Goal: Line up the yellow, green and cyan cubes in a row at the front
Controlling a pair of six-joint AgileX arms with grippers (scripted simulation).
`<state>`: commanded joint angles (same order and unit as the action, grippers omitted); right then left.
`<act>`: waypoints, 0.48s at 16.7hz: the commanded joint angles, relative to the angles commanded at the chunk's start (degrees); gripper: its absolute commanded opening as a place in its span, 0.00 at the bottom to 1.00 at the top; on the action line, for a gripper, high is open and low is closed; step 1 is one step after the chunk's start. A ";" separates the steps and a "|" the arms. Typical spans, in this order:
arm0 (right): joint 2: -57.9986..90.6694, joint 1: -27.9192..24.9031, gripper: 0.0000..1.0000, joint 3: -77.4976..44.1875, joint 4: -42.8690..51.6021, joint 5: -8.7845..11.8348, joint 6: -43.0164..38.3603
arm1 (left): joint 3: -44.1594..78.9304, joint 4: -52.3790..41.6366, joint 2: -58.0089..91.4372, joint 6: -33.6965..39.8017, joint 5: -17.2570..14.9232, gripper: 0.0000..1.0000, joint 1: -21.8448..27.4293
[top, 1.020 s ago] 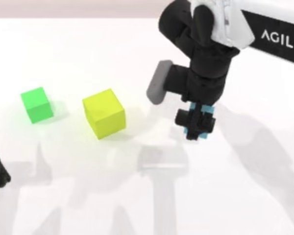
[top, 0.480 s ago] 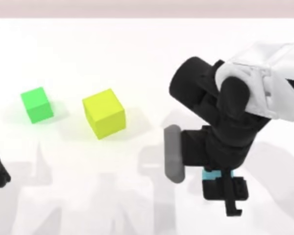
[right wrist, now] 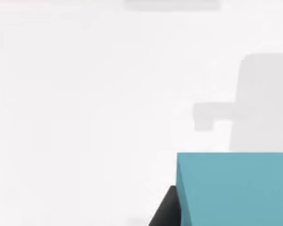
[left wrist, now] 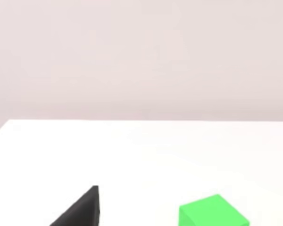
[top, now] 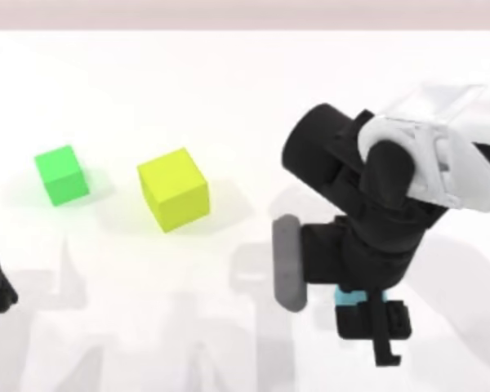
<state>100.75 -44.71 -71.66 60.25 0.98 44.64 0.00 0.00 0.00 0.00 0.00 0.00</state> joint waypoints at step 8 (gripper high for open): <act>4.39 -0.36 0.00 8.90 -13.59 -0.01 -0.03 | 0.00 0.00 0.00 0.00 0.00 1.00 0.00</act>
<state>105.14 -45.07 -62.76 46.66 0.97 44.61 0.00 0.00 0.00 0.00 0.00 0.00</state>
